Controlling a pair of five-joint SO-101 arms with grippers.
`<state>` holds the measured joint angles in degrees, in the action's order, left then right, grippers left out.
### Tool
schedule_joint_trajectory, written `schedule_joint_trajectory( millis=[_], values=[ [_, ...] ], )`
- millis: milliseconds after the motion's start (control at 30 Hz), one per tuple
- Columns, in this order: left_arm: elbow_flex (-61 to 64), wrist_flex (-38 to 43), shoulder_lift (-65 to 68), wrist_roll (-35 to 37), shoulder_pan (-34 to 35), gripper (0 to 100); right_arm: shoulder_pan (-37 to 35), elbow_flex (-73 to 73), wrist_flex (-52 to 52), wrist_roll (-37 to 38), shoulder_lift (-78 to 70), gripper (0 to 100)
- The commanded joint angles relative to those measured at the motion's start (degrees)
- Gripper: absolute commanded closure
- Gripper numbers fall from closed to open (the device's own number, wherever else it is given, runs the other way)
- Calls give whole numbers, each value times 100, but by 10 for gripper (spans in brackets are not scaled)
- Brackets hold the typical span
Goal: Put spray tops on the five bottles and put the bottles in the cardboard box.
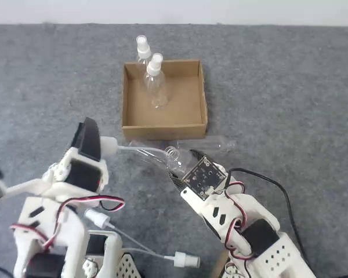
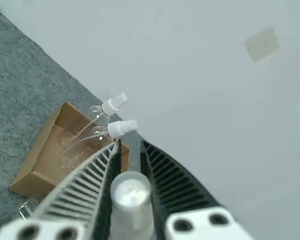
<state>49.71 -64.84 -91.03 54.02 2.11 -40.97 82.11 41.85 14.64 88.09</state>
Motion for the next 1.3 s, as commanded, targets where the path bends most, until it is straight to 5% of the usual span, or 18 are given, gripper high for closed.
schedule_joint_trajectory(
  millis=[0, 333, 667, 1067, 1267],
  values=[
    [84, 185, 26, -255, -422, 989, -57, -88, -31, 79, 127, 992],
    [1033, 976, 26, -264, -659, 989, -286, -88, 13, 88, 127, 992],
    [1648, 1275, -9, -431, -1811, 989, -382, -88, 31, 88, 127, 992],
    [2308, 1925, -9, -440, -2084, 989, -391, -88, 31, 88, 127, 992],
    [2422, 2004, -9, -967, -2356, 988, -382, -79, 31, 88, 127, 992]
  ],
)
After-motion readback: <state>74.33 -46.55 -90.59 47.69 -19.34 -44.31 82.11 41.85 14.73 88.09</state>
